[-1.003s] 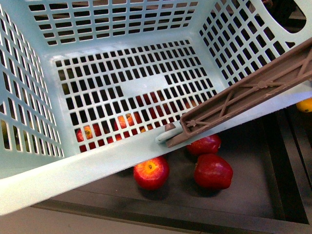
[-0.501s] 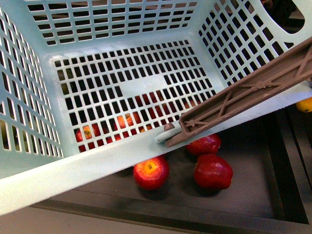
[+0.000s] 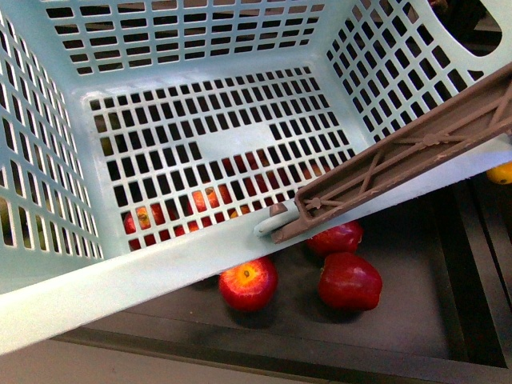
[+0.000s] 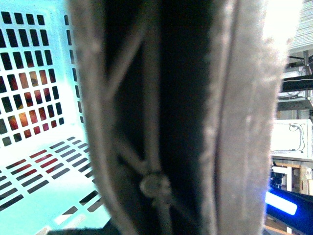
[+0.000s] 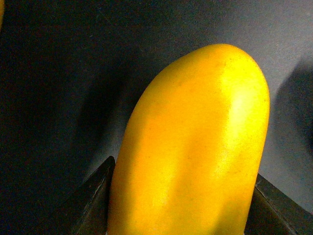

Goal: Pick mango and avocado into basket

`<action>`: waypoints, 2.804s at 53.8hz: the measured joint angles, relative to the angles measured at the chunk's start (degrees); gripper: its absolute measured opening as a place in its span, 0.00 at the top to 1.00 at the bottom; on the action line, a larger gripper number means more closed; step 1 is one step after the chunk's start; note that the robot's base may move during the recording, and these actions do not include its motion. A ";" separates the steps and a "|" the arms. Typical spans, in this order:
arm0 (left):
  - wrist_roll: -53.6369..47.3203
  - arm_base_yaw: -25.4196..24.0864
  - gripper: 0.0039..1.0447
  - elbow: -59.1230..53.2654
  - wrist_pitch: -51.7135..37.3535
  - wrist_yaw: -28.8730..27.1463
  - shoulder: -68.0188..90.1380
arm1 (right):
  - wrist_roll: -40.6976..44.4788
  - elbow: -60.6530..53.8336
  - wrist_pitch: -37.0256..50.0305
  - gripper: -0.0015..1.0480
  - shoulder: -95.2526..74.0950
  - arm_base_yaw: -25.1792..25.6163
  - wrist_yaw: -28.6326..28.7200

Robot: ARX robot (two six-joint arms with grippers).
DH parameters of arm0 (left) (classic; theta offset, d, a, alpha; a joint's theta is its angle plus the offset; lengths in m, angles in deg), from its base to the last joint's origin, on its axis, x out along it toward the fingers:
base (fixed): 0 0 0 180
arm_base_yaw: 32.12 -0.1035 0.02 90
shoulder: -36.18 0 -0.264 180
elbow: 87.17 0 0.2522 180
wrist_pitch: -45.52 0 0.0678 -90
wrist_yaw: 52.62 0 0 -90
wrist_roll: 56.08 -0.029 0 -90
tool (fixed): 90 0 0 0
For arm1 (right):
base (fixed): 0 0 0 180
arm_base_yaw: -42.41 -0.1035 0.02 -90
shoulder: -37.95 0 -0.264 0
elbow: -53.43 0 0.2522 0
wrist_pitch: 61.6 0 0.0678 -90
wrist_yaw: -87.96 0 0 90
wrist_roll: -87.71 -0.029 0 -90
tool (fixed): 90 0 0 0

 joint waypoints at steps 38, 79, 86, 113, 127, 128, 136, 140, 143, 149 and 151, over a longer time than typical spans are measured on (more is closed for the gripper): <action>0.00 0.00 0.87 0.00 0.00 0.00 0.00 | 27.36 -25.40 3.50 0.43 56.19 -4.96 18.78; -0.02 0.00 0.87 0.00 0.00 -0.02 0.00 | 25.83 -26.88 5.55 0.43 70.75 -38.23 11.65; 0.00 0.00 0.87 0.00 0.00 -0.02 0.00 | 26.34 -26.88 7.48 0.43 67.82 -41.18 9.66; 0.20 0.02 0.87 -0.02 0.07 0.17 0.04 | 26.25 -28.98 8.07 0.09 67.08 -43.87 9.35; -0.31 -0.11 0.87 0.00 0.04 -0.61 0.04 | 25.31 -30.77 6.38 0.08 71.52 -38.27 6.73; -0.33 -0.13 0.87 0.00 0.04 -0.55 0.04 | 25.20 -31.10 6.03 0.08 72.17 -37.48 6.29; -0.09 -0.13 0.87 0.00 0.04 0.07 0.04 | 25.79 -33.29 5.97 0.10 75.67 -32.59 4.57; 0.04 0.04 0.87 0.00 0.04 0.20 0.04 | 33.33 -40.50 23.87 0.24 77.09 -31.89 7.69; 0.04 0.09 0.87 0.00 0.04 0.28 0.04 | 36.74 -45.18 31.12 0.34 78.55 -31.65 8.33; 0.07 0.07 0.87 0.00 0.04 0.13 0.04 | 39.26 -50.23 34.71 0.50 82.01 -30.86 8.79; 0.00 0.02 0.87 0.00 0.04 -0.04 0.04 | 39.63 -51.04 34.91 0.54 82.68 -30.71 8.96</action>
